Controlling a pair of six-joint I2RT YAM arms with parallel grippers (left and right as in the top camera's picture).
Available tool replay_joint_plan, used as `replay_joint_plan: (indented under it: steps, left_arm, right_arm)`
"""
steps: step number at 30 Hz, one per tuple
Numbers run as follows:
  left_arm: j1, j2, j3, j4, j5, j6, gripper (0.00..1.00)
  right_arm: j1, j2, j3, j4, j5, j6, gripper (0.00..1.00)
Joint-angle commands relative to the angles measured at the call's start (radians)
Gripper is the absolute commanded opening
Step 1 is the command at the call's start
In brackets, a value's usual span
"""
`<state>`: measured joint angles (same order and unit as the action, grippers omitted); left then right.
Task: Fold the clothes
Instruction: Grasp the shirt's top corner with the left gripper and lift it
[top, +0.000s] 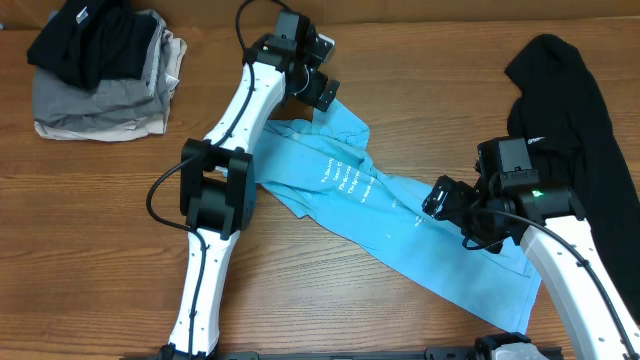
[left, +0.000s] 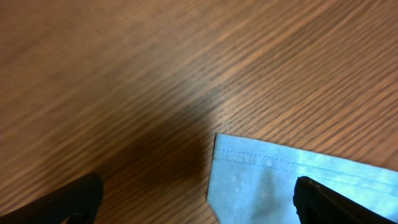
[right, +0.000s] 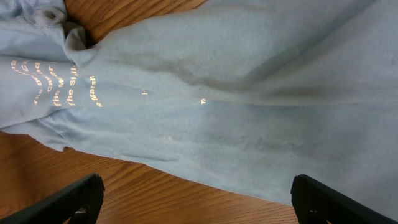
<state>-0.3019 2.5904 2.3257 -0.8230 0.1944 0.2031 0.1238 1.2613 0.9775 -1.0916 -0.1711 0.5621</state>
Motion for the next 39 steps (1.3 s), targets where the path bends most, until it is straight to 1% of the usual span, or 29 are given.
replay_joint_plan:
  steps: [1,7,11,15,17,18,19,22,25,27,28,29,30,33,36,39]
  left_arm:
    - [-0.02,0.036,0.024,-0.005,0.015,0.052,0.99]
    - [-0.036,0.053,0.022,-0.015,0.013,0.081,0.96]
    - [-0.052,0.054,0.015,-0.02,0.009,0.134,0.92]
    - [-0.069,0.059,-0.004,-0.022,-0.034,0.16,0.91]
    - [-0.078,0.068,-0.008,-0.026,-0.057,0.16,0.9]
    - [-0.08,0.073,-0.008,-0.03,-0.058,0.16,0.88]
    - [-0.081,0.079,-0.008,-0.034,-0.056,0.16,0.84]
    - [-0.087,0.093,-0.008,-0.047,-0.056,0.16,0.7]
    - [-0.094,0.106,-0.008,-0.063,-0.056,0.16,0.59]
    - [-0.096,0.113,-0.008,-0.072,-0.056,0.16,0.44]
    - [-0.096,0.116,-0.008,-0.078,-0.056,0.16,0.32]
    - [-0.096,0.116,-0.008,-0.082,-0.056,0.16,0.13]
    - [-0.096,0.116,-0.008,-0.083,-0.056,0.158,0.04]
    - [-0.088,0.113,-0.004,-0.082,-0.071,0.129,0.04]
    - [-0.068,0.091,0.035,-0.108,-0.172,0.035,0.04]
    - [-0.039,0.043,0.114,-0.171,-0.213,-0.003,0.04]
  right_arm:
    - [-0.007,-0.01,-0.005,0.008,0.005,-0.013,1.0]
    - [-0.007,-0.01,-0.005,0.012,0.006,-0.013,1.0]
    - [-0.007,-0.01,-0.005,0.014,0.013,-0.012,1.0]
    - [-0.007,-0.01,-0.005,0.014,0.013,-0.013,1.0]
    - [-0.007,-0.01,-0.005,0.014,0.013,-0.013,1.0]
    - [-0.007,-0.01,-0.005,0.014,0.013,-0.013,1.0]
    - [-0.007,-0.01,-0.005,0.014,0.014,-0.013,1.0]
    - [-0.007,-0.01,-0.005,0.014,0.021,-0.013,1.0]
    - [-0.007,-0.01,-0.005,0.014,0.023,-0.013,1.0]
    - [-0.007,-0.01,-0.005,0.014,0.024,-0.013,1.0]
    - [-0.007,-0.01,-0.005,0.014,0.024,-0.013,1.0]
    - [-0.007,-0.01,-0.005,0.014,0.024,-0.013,1.0]
    - [-0.007,-0.01,-0.005,0.014,0.024,-0.013,1.0]
    - [-0.007,-0.01,-0.005,0.016,0.024,-0.013,1.0]
    - [-0.007,-0.01,-0.005,0.034,0.024,-0.017,1.0]
    - [-0.007,-0.01,-0.005,0.066,0.023,-0.02,0.99]
